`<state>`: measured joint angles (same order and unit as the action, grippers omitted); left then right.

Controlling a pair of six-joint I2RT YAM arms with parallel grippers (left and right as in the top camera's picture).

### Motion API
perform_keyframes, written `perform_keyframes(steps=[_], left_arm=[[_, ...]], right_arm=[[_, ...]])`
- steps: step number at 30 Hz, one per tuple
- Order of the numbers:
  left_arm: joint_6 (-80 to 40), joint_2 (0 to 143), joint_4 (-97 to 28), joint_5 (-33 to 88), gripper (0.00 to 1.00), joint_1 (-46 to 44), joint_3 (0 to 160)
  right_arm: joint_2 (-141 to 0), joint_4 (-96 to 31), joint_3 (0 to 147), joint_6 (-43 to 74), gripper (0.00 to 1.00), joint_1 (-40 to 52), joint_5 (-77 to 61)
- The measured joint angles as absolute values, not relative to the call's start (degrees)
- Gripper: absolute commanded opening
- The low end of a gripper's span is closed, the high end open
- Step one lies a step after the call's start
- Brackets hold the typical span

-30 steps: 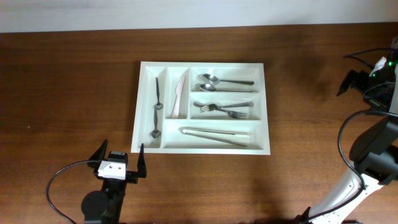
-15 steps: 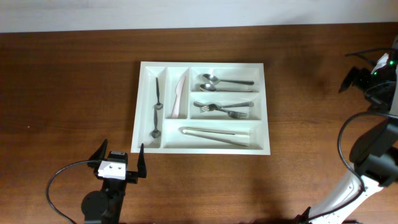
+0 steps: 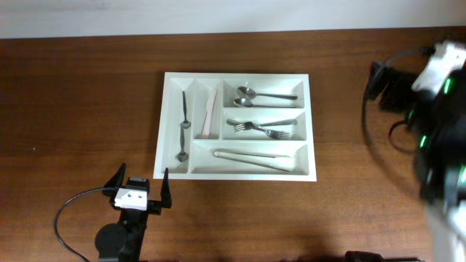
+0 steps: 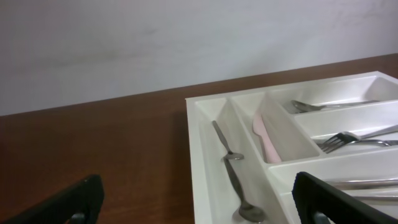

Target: Pack container

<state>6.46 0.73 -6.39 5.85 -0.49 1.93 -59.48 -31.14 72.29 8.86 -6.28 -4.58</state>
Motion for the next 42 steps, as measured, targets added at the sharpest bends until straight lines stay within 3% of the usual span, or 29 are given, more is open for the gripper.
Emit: perform_keyframes(steps=[10, 17, 31, 42], left_arm=[[6.46, 0.71, -6.37, 5.85, 0.99, -0.49, 1.91], [6.46, 0.67, -6.37, 5.85, 0.99, -0.49, 1.91], [6.46, 0.69, -6.37, 5.85, 0.99, -0.49, 1.91], [6.46, 0.69, -6.35, 5.85, 0.99, -0.49, 1.91]], right_arm=[[-18.63, -6.81, 40.40, 8.84, 0.99, -0.58, -4.56], [-2.72, 2.15, 23.46, 8.84, 0.99, -0.54, -4.58], [-0.82, 6.94, 7.94, 10.33, 0.99, -0.51, -3.95], [-0.80, 1.74, 0.71, 10.35, 0.99, -0.47, -3.92]])
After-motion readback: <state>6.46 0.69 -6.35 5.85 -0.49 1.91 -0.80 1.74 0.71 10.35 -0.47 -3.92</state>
